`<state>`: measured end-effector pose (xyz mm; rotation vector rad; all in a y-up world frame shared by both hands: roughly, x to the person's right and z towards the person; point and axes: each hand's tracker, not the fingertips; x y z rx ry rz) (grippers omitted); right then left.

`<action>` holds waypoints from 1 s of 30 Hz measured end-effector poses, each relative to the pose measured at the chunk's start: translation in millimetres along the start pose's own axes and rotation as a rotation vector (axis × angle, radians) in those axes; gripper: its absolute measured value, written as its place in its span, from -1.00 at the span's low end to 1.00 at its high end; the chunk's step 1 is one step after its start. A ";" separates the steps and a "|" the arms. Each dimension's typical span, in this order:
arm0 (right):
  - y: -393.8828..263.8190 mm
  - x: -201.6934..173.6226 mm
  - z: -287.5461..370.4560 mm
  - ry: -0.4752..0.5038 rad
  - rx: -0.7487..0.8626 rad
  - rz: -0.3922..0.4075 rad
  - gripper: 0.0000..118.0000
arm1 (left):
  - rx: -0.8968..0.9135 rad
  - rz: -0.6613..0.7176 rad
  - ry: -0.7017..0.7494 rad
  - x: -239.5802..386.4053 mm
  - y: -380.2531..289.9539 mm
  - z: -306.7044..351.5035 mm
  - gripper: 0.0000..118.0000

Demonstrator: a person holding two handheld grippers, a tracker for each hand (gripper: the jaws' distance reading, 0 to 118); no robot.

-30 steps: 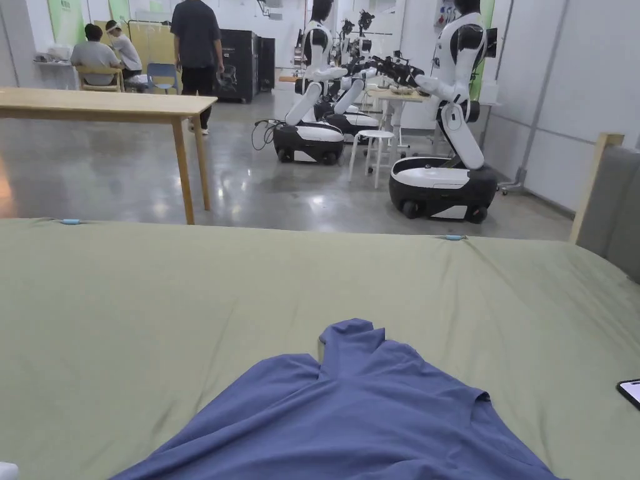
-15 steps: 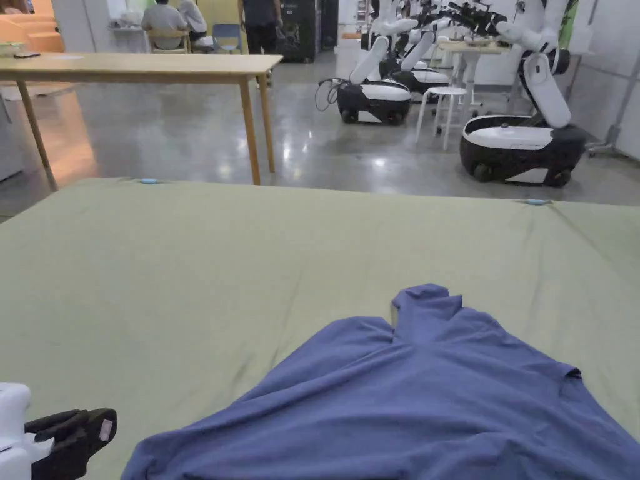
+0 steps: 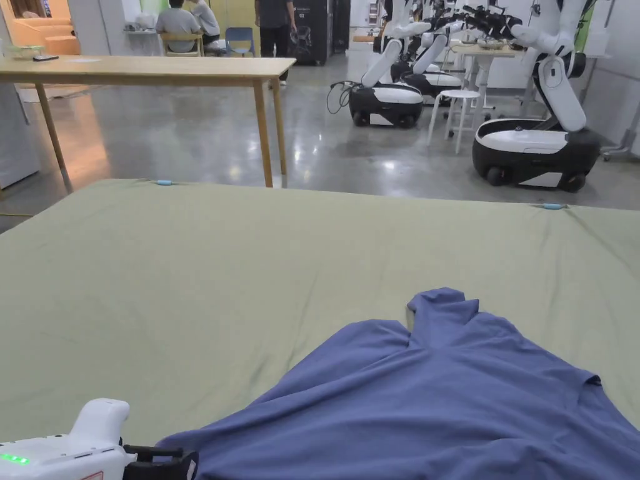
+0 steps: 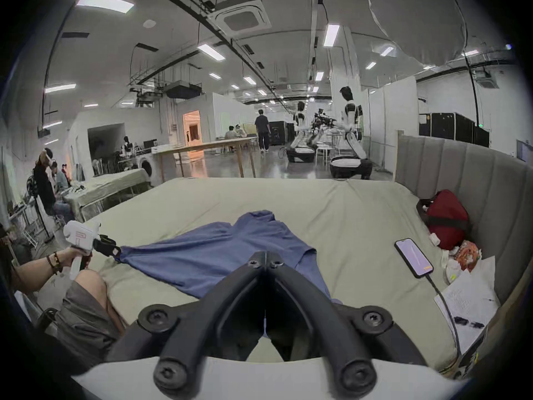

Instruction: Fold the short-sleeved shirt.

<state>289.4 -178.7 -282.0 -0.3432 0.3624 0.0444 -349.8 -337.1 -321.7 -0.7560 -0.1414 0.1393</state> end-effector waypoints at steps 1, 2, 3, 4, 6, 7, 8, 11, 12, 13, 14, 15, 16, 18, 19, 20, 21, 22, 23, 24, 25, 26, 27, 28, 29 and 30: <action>0.8 3.1 -0.4 0.002 -0.005 -0.014 -1.00 | -0.014 -0.006 -0.003 0.8 -1.6 -3.6 0.80; 2.2 7.6 -0.7 0.002 -0.006 -0.018 -1.00 | -0.020 -0.020 -0.002 3.1 -4.5 -6.6 0.58; 2.1 4.4 -1.5 -0.001 -0.009 -0.017 -1.00 | -0.018 -0.047 0.007 2.5 -7.1 -4.8 0.09; 1.9 -0.5 -2.8 -0.008 -0.014 -0.011 -1.00 | -0.015 -0.093 0.022 6.2 -11.5 -6.0 -0.01; 1.8 8.7 -4.4 -0.018 -0.020 -0.013 -1.00 | 0.049 -0.170 0.048 11.4 -15.7 -3.3 -0.05; 1.9 6.8 -6.4 -0.016 -0.027 -0.017 -1.00 | 0.053 -0.159 0.020 10.6 -18.9 0.6 -0.24; 1.5 4.3 -8.6 -0.010 -0.035 -0.022 -1.00 | 0.069 -0.131 0.003 12.0 -19.0 2.0 -0.60; 0.6 6.4 -16.6 0.002 -0.057 -0.014 -1.00 | 0.039 -0.026 -0.049 21.3 -25.0 1.0 -0.91; 1.1 4.4 -20.3 0.004 -0.067 -0.006 -1.00 | 0.041 -0.023 -0.045 20.9 -24.7 1.9 -0.91; 1.8 8.8 -26.1 0.010 -0.081 -0.002 -1.00 | 0.045 -0.005 -0.053 19.8 -23.2 2.9 -0.91; 4.2 10.1 -34.1 0.012 -0.090 0.004 -1.00 | 0.094 -0.139 0.061 15.2 -14.8 8.2 -0.91; 7.0 10.1 -42.2 0.017 -0.096 0.013 -1.00 | 0.094 -0.106 0.032 12.4 -16.1 8.2 -0.92; 11.8 10.0 -54.4 0.024 -0.097 0.031 -1.00 | 0.090 -0.098 0.013 12.1 -14.7 7.7 -0.92; 24.7 18.9 -86.7 0.054 -0.102 0.059 -1.00 | 0.085 -0.112 0.029 14.9 -11.4 6.6 -0.92; 34.2 20.5 -109.5 0.059 -0.102 0.075 -1.00 | 0.083 -0.117 0.027 17.3 -11.7 7.2 -0.92; 44.5 22.1 -136.3 0.070 -0.109 0.102 -1.00 | 0.085 -0.118 0.025 18.0 -10.6 7.1 -0.92; 50.6 30.3 -161.1 0.076 -0.121 0.115 -1.00 | 0.084 -0.112 0.016 17.8 -9.3 6.7 -0.92; 58.8 35.2 -193.5 0.086 -0.140 0.121 -1.00 | 0.078 -0.083 -0.008 18.4 -9.2 5.8 -0.92; 65.8 37.8 -226.0 0.086 -0.148 0.133 -1.00 | 0.081 -0.078 -0.011 18.0 -10.6 6.0 -0.92; 71.1 40.9 -253.8 0.092 -0.172 0.128 -1.00 | 0.081 -0.074 -0.013 18.2 -10.4 6.1 -0.92; 72.9 52.4 -292.6 0.128 -0.225 0.132 -1.00 | 0.082 -0.074 -0.009 18.8 -9.8 6.6 -0.92; 74.5 56.4 -320.9 0.127 -0.228 0.144 -0.99 | 0.081 -0.066 -0.016 18.8 -9.4 7.0 -0.92; 75.3 60.9 -352.5 0.133 -0.272 0.143 -0.75 | 0.081 -0.066 -0.016 20.2 -11.7 7.9 -0.92; 75.9 65.0 -381.4 0.155 -0.320 0.143 -0.16 | 0.079 -0.065 -0.014 20.9 -12.0 8.5 -0.92; 73.2 69.0 -410.4 0.166 -0.371 0.158 0.66 | 0.076 -0.063 -0.011 20.7 -11.0 8.9 -0.92; 69.6 69.8 -432.5 0.143 -0.428 0.190 1.00 | 0.073 -0.056 -0.014 20.7 -10.7 8.8 -0.92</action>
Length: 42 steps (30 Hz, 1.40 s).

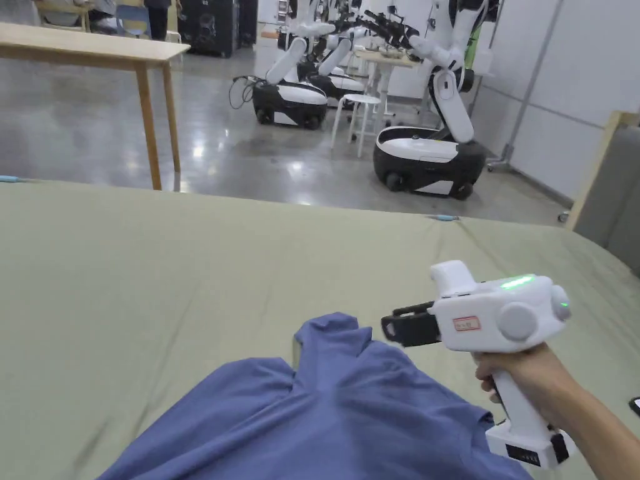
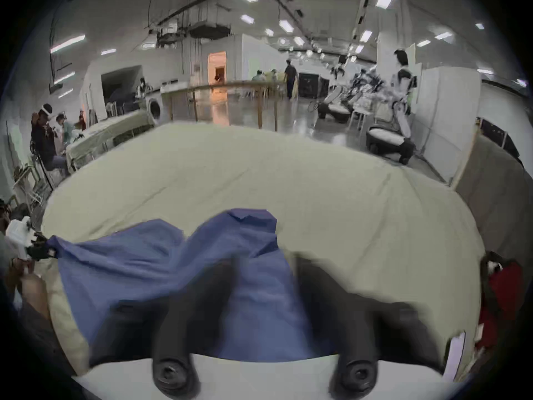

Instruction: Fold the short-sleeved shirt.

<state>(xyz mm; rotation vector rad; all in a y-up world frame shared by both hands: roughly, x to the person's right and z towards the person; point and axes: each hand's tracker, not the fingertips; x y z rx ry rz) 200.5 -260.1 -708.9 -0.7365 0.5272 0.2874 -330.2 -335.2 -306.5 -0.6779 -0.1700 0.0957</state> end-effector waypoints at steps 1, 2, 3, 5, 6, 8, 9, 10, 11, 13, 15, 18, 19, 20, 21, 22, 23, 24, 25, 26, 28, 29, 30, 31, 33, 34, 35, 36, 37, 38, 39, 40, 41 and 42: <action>3.4 2.5 -24.5 -0.029 -0.069 0.028 0.93 | -0.002 -0.005 0.004 4.8 1.7 2.6 -0.92; 0.2 7.1 -38.6 -0.034 -0.079 0.075 0.92 | -0.004 -0.010 0.009 6.8 3.2 3.7 -0.92; 0.4 3.0 -51.0 -0.060 -0.100 0.082 0.92 | -0.006 -0.014 0.012 6.9 4.0 3.9 -0.92; -9.8 6.2 -74.7 -0.082 -0.205 0.106 0.92 | -0.011 -0.013 0.010 3.9 3.1 2.6 -0.92; -16.0 8.5 -81.8 -0.064 -0.240 0.105 0.92 | -0.015 -0.010 0.008 2.5 3.6 1.4 -0.92; -11.5 10.0 -90.4 -0.034 -0.301 0.076 0.92 | -0.023 -0.006 0.005 1.7 4.8 -2.1 -0.92; -15.2 11.0 -92.7 -0.022 -0.315 0.066 0.92 | -0.026 -0.009 0.008 4.9 5.1 -3.3 -0.92; -19.2 10.6 -93.1 -0.018 -0.333 0.050 0.87 | -0.029 -0.012 0.012 6.4 5.4 -4.8 -0.92; -18.5 9.3 -92.5 0.017 -0.317 0.021 0.79 | -0.032 -0.012 0.012 6.8 6.1 -6.1 -0.92; -19.5 6.2 -81.8 0.044 -0.282 0.021 0.47 | -0.034 -0.007 0.008 7.2 5.9 -7.9 -0.92; -19.1 -3.3 -73.0 0.087 -0.253 0.072 -0.25 | -0.038 -0.016 0.007 7.4 5.6 -9.5 -0.92; -19.6 -22.2 -66.6 -0.001 -0.228 0.160 -0.98 | -0.039 -0.030 0.008 11.9 7.6 -13.5 -0.92; -22.5 -28.2 -59.7 -0.006 -0.198 0.173 -0.98 | -0.038 -0.030 0.010 12.4 8.3 -14.8 -0.92; -22.5 -30.7 -46.0 0.001 -0.180 0.158 -0.98 | -0.035 -0.030 0.016 12.8 9.7 -15.2 -0.92; -22.9 -32.1 -31.5 0.018 -0.138 0.134 -0.98 | -0.032 -0.029 0.017 9.7 10.4 -14.2 -0.92; -25.4 -35.3 -3.3 0.012 -0.061 0.118 -0.98 | -0.019 -0.032 0.015 7.1 13.0 -12.6 -0.92; -28.8 -32.9 14.0 0.018 -0.013 0.100 -0.98 | -0.012 -0.035 0.012 6.6 15.6 -12.1 -0.92; -34.9 -33.7 46.9 0.014 0.063 0.062 -0.98 | -0.006 -0.037 0.008 6.1 21.5 -11.5 -0.92; -42.1 -35.2 76.5 -0.004 0.118 0.026 -0.98 | 0.007 -0.041 0.010 7.2 26.7 -10.0 -0.92; -50.6 -37.8 106.1 -0.032 0.180 -0.004 -0.98 | 0.025 -0.043 0.009 7.7 32.6 -8.4 -0.92; -71.6 -53.3 165.7 -0.138 0.286 0.013 -0.98 | 0.062 -0.043 0.007 9.1 49.5 -5.2 -0.92; -79.4 -58.9 187.2 -0.173 0.308 0.038 -0.98 | 0.077 -0.040 0.008 15.7 59.0 -1.8 -0.92; -87.2 -64.0 210.3 -0.191 0.334 0.051 -0.98 | 0.095 -0.039 0.010 20.2 70.1 0.4 -0.92; -92.7 -68.5 229.2 -0.190 0.353 0.042 -0.98 | 0.113 -0.046 0.005 24.2 81.9 2.0 -0.92; -96.1 -73.3 256.5 -0.198 0.410 0.020 -0.98 | 0.159 -0.057 -0.002 38.5 107.7 6.4 -0.92; -94.2 -74.6 266.9 -0.219 0.420 0.025 -0.98 | 0.184 -0.055 -0.001 47.5 122.8 8.2 -0.92; -88.3 -73.5 273.9 -0.257 0.447 0.028 -0.98 | 0.218 -0.043 -0.016 55.3 138.5 9.7 -0.92; -81.9 -71.9 281.8 -0.284 0.475 0.032 -0.98 | 0.250 -0.021 -0.046 63.7 156.0 11.8 -0.92; -74.3 -69.3 289.3 -0.296 0.492 0.020 -0.98 | 0.278 -0.011 -0.075 72.0 171.9 14.9 -0.92; -64.8 -65.5 297.0 -0.290 0.496 0.001 -0.98 | 0.295 -0.012 -0.099 80.7 189.4 17.8 -0.92; -54.9 -63.3 305.2 -0.304 0.541 -0.024 -0.98 | 0.327 -0.031 -0.098 90.8 208.5 22.0 -0.92; -45.2 -60.1 313.3 -0.302 0.556 -0.038 -0.98 | 0.350 -0.048 -0.099 98.8 225.2 25.6 -0.92; -34.3 -57.2 322.9 -0.313 0.582 -0.044 -0.98 | 0.371 -0.077 -0.098 106.4 243.1 29.7 -0.92; -21.1 -54.1 332.5 -0.338 0.613 -0.039 -0.98 | 0.402 -0.099 -0.096 114.3 263.0 34.0 -0.92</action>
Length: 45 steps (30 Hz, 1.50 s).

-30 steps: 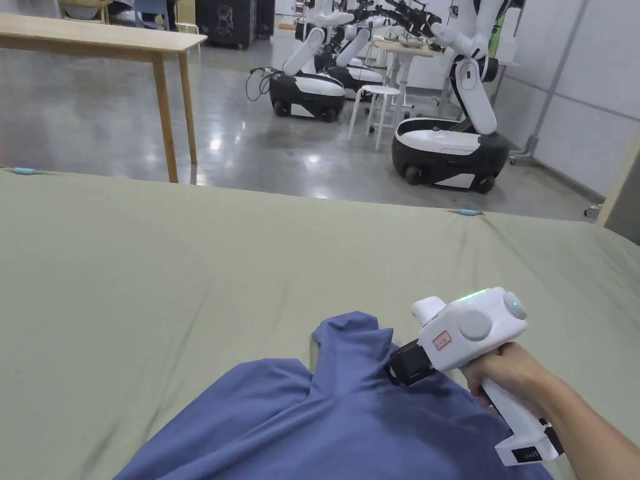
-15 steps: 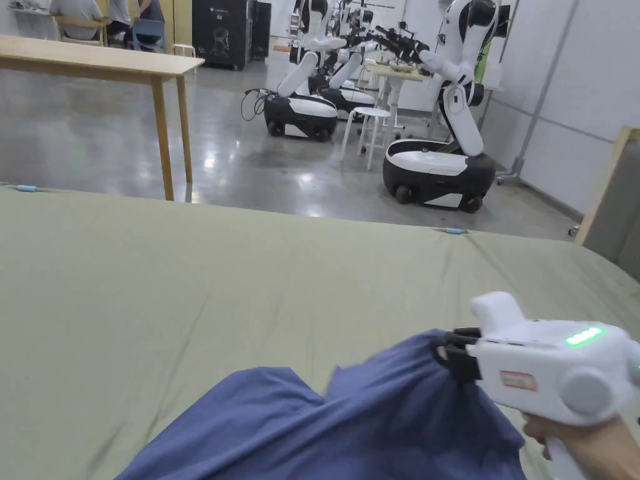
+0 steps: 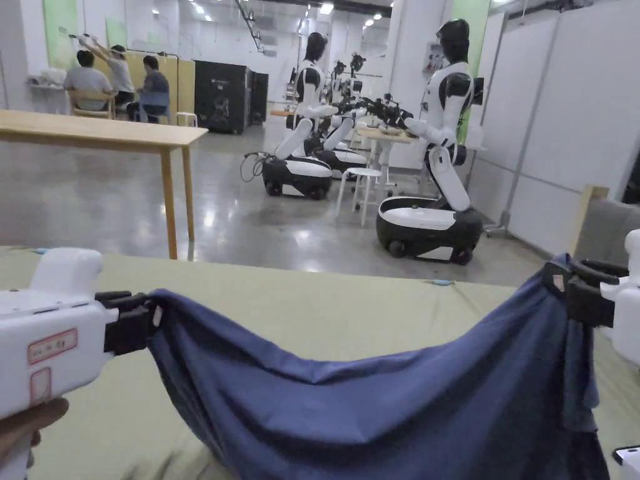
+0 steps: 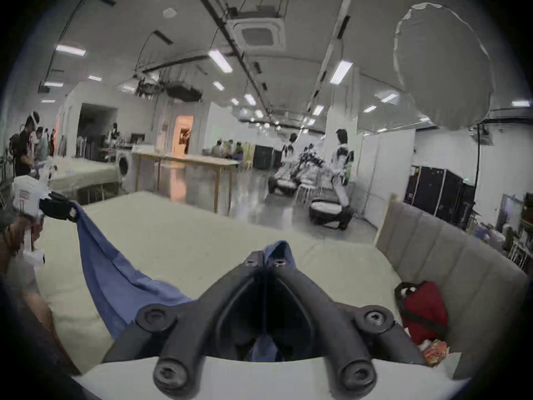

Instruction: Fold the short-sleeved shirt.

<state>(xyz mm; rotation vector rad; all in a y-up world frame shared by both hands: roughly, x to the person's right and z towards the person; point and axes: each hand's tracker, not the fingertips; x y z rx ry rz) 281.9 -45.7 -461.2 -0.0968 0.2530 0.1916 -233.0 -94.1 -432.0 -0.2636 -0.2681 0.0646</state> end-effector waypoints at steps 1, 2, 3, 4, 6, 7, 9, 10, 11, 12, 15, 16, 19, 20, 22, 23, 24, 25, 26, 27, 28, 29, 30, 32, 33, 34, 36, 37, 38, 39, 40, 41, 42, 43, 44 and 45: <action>13.6 6.0 -1.9 -0.013 0.022 0.016 -0.98 | -0.002 -0.007 -0.001 4.8 17.8 -4.7 -0.92; 31.1 9.8 -4.9 -0.042 0.051 0.032 -0.98 | 0.001 0.003 -0.001 9.0 38.7 -10.1 -0.92; 48.3 14.2 -9.4 -0.056 0.060 0.036 -0.98 | 0.015 0.010 -0.002 12.0 57.6 -15.2 -0.92; 64.1 18.4 -13.8 -0.070 0.076 0.033 -0.98 | 0.021 0.017 -0.006 13.2 76.0 -20.9 -0.92; 97.9 32.8 -27.6 -0.085 0.106 0.005 -0.98 | 0.047 0.022 -0.006 14.7 117.9 -35.8 -0.92; 113.4 36.7 -34.7 -0.103 0.128 -0.005 -0.98 | 0.049 0.025 0.000 13.3 135.0 -45.1 -0.92; 147.8 47.7 -55.1 -0.139 0.138 -0.008 -0.98 | 0.064 0.058 0.029 9.4 173.1 -65.3 -0.92; 164.2 51.3 -65.3 -0.163 0.146 -0.012 -0.98 | 0.063 0.067 0.035 7.2 190.2 -74.8 -0.92; 179.3 54.7 -75.6 -0.172 0.143 -0.010 -0.98 | 0.070 0.069 0.049 5.0 205.1 -84.7 -0.92; 193.5 58.2 -84.9 -0.189 0.151 -0.013 -0.98 | 0.081 0.050 0.064 3.7 219.3 -92.2 -0.92; 224.3 72.4 -114.5 -0.236 0.159 -0.033 -0.98 | 0.131 0.011 0.158 -0.2 257.3 -106.9 -0.92; 230.6 76.1 -122.6 -0.247 0.158 -0.045 -0.98 | 0.125 0.008 0.154 -3.0 267.3 -111.0 -0.92; 242.1 92.7 -152.1 -0.278 0.130 -0.078 -0.98 | 0.137 0.018 0.199 -14.5 288.4 -119.9 -0.92; 244.2 97.4 -161.7 -0.285 0.116 -0.084 -0.98 | 0.141 0.016 0.214 -18.5 291.8 -121.7 -0.92; 249.2 101.2 -177.3 -0.344 0.024 -0.080 -0.97 | 0.154 0.000 0.245 -27.3 293.6 -124.5 -0.92; 250.6 102.3 -183.0 -0.342 0.025 -0.113 -0.97 | 0.163 0.001 0.257 -32.8 292.5 -127.5 -0.92; 246.9 102.7 -185.9 -0.322 0.069 -0.110 -0.97 | 0.161 0.001 0.274 -38.4 292.2 -130.2 -0.92; 245.5 100.4 -187.7 -0.329 0.075 -0.121 -0.98 | 0.165 0.004 0.275 -42.6 290.7 -132.0 -0.92; 243.0 100.2 -192.1 -0.332 0.069 -0.146 -0.98 | 0.160 0.012 0.288 -47.4 290.2 -134.6 -0.92; 239.4 101.8 -197.1 -0.326 0.067 -0.166 -0.98 | 0.166 0.024 0.299 -53.1 287.3 -138.0 -0.92; 236.6 102.8 -202.4 -0.331 0.055 -0.183 -0.98 | 0.159 0.043 0.309 -57.2 286.0 -140.3 -0.93; 233.1 100.5 -206.0 -0.316 0.034 -0.185 -0.98 | 0.159 0.055 0.301 -62.2 283.6 -142.6 -0.92; 228.0 99.6 -210.8 -0.319 0.041 -0.181 -0.98 | 0.158 0.064 0.303 -65.4 280.9 -145.4 -0.93; 222.9 98.4 -217.4 -0.308 0.051 -0.198 -0.98 | 0.163 0.064 0.306 -68.6 276.1 -151.2 -0.93; 220.2 95.6 -219.9 -0.301 0.061 -0.200 -0.98 | 0.161 0.063 0.312 -70.0 274.5 -154.6 -0.93; 219.5 92.9 -222.8 -0.304 0.059 -0.213 -0.98 | 0.158 0.060 0.315 -71.1 272.6 -157.1 -0.93; 213.8 88.9 -227.8 -0.303 0.064 -0.207 -0.98 | 0.159 0.067 0.315 -75.0 267.2 -160.6 -0.93; 211.5 86.7 -229.4 -0.305 0.066 -0.206 -0.98 | 0.158 0.071 0.313 -76.6 264.7 -161.4 -0.93; 207.4 85.9 -230.7 -0.302 0.066 -0.202 -0.98 | 0.159 0.077 0.311 -78.6 260.2 -162.6 -0.93; 202.9 85.2 -232.3 -0.300 0.063 -0.204 -0.98 | 0.156 0.078 0.309 -86.3 257.3 -167.1 -0.93; 195.3 84.6 -233.9 -0.291 0.058 -0.205 -0.98 | 0.151 0.082 0.314 -88.9 251.9 -170.1 -0.93; 189.6 83.6 -236.5 -0.288 0.051 -0.205 -0.98 | 0.140 0.083 0.314 -91.7 245.1 -173.0 -0.93; 182.4 82.4 -238.8 -0.280 0.039 -0.206 -0.98 | 0.130 0.083 0.310 -93.9 238.1 -175.8 -0.93; 173.5 81.4 -241.8 -0.269 0.018 -0.210 -0.98 | 0.121 0.083 0.312 -95.3 228.8 -178.3 -0.93; 160.3 80.3 -245.0 -0.247 0.006 -0.222 -0.98 | 0.112 0.087 0.312 -98.5 217.8 -183.4 -0.93; 151.2 77.4 -245.2 -0.247 0.011 -0.222 -0.98 | 0.104 0.092 0.307 -100.6 210.7 -186.9 -0.93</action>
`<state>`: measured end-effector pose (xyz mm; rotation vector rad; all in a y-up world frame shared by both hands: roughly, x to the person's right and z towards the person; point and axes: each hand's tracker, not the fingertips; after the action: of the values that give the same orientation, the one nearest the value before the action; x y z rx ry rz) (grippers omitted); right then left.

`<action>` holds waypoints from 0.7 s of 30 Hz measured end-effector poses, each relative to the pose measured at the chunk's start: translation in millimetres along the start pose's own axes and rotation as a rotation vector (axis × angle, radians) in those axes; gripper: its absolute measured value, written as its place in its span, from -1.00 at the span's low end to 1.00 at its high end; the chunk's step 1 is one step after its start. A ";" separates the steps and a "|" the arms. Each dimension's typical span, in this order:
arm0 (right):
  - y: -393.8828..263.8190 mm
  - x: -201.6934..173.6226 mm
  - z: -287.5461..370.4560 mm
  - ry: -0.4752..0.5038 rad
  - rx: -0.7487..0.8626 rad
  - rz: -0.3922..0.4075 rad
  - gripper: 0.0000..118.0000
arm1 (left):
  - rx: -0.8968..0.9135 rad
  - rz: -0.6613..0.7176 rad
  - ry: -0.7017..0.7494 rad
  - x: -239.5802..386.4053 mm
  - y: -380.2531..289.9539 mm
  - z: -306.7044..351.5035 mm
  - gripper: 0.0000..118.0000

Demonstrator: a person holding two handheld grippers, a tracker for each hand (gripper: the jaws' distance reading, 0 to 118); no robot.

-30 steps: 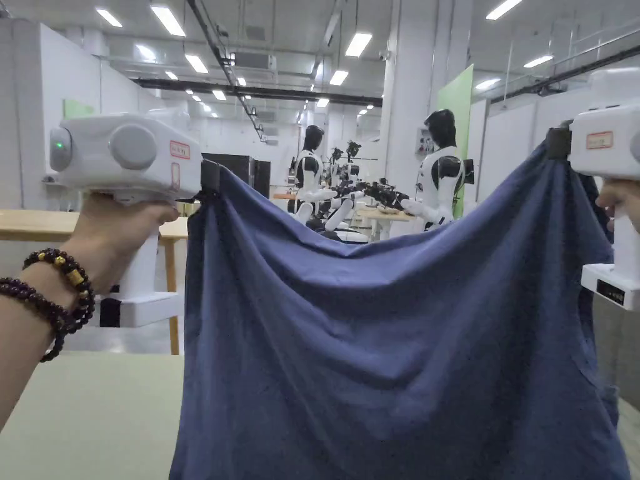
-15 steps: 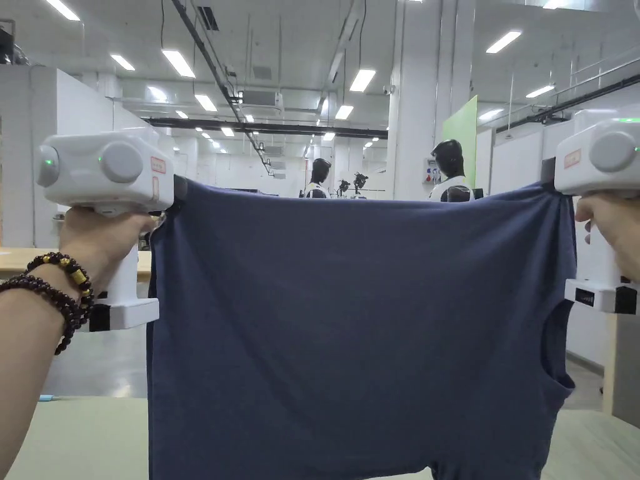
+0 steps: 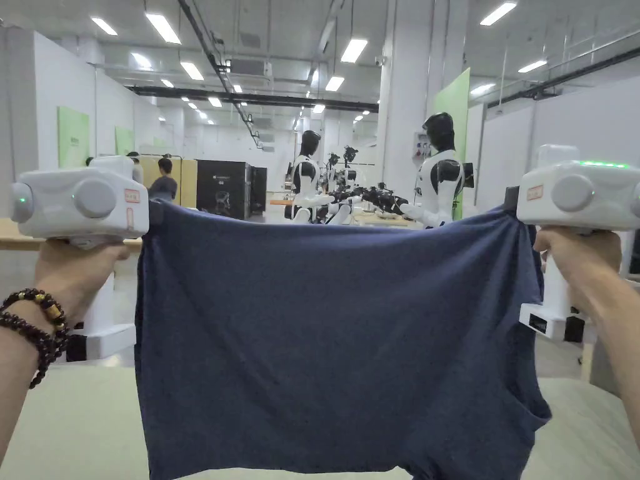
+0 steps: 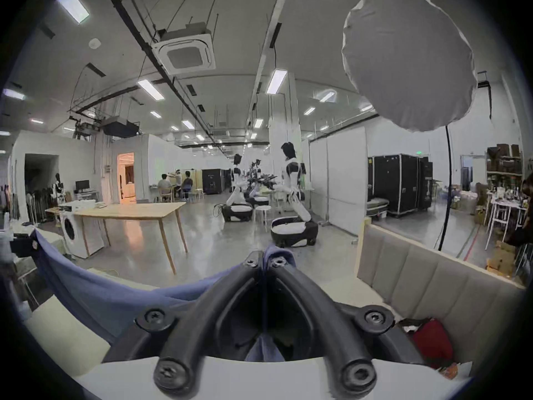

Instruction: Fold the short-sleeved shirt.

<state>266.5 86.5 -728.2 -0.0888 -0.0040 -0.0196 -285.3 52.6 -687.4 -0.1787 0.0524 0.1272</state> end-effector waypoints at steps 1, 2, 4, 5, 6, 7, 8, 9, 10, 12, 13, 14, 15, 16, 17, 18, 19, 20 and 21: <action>-13.4 -0.6 -3.2 -0.001 -0.027 -0.007 -0.98 | -0.009 0.002 -0.001 -1.8 -12.4 -4.9 -0.93; -26.8 -0.4 -8.1 0.000 -0.053 -0.009 -0.98 | -0.031 0.000 0.002 -2.2 -25.5 -8.6 -0.93; -51.6 -1.2 -14.9 -0.005 -0.087 -0.001 -0.98 | -0.061 0.000 0.000 -3.3 -48.5 -16.2 -0.93; -63.6 -1.3 -18.2 -0.007 -0.102 -0.002 -0.98 | -0.070 0.005 -0.005 -4.3 -59.9 -20.0 -0.93; -73.6 -0.4 -21.1 0.003 -0.114 -0.008 -0.97 | -0.092 0.012 -0.014 -3.1 -69.2 -20.0 -0.93; -82.3 0.0 -24.1 0.008 -0.141 -0.017 -0.97 | -0.105 0.028 -0.025 -3.8 -78.3 -21.8 -0.93; -89.3 -0.3 -26.1 0.017 -0.160 -0.021 -0.97 | -0.125 0.041 -0.034 -4.2 -85.8 -25.4 -0.93; -93.8 -1.4 -26.3 0.011 -0.163 -0.007 -0.98 | -0.123 0.039 -0.033 -4.0 -91.7 -26.8 -0.93; -98.1 -2.2 -25.4 0.005 -0.165 0.000 -0.97 | -0.129 0.042 -0.032 -2.7 -97.6 -25.8 -0.93; -102.0 1.3 -18.4 0.016 -0.164 0.004 -0.97 | -0.145 0.050 -0.034 -2.4 -106.7 -21.8 -0.93; -103.4 2.7 -13.7 0.021 -0.163 0.006 -0.98 | -0.156 0.047 -0.041 -2.6 -109.5 -17.6 -0.93; -104.9 4.6 -4.4 0.027 -0.163 0.021 -0.98 | -0.153 0.044 -0.044 -2.1 -113.6 -8.9 -0.93; -107.3 7.1 4.4 0.031 -0.157 0.029 -0.98 | -0.159 0.035 -0.047 -1.9 -117.0 -1.5 -0.93; -109.7 13.8 9.8 0.043 -0.156 0.035 -0.98 | -0.153 0.027 -0.056 -3.4 -123.0 8.2 -0.93; -114.5 19.8 22.5 0.046 -0.163 0.022 -0.97 | -0.155 0.029 -0.070 -5.5 -128.8 19.0 -0.93; -119.0 24.1 33.2 0.061 -0.182 0.015 -0.97 | -0.165 0.027 -0.072 -7.6 -133.8 28.3 -0.93; -125.1 27.4 44.3 0.068 -0.183 0.020 -0.97 | -0.176 0.026 -0.071 -8.9 -138.8 36.8 -0.93; -133.4 30.1 57.2 0.071 -0.190 0.032 -0.97 | -0.192 0.026 -0.079 -11.2 -145.4 47.7 -0.93; -140.8 33.5 69.9 0.082 -0.204 0.053 -0.98 | -0.190 0.026 -0.076 -12.2 -152.8 59.7 -0.93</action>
<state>297.0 -48.2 -645.9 -0.2923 0.0824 0.0291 -275.0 -87.2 -601.4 -0.3630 -0.0334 0.1647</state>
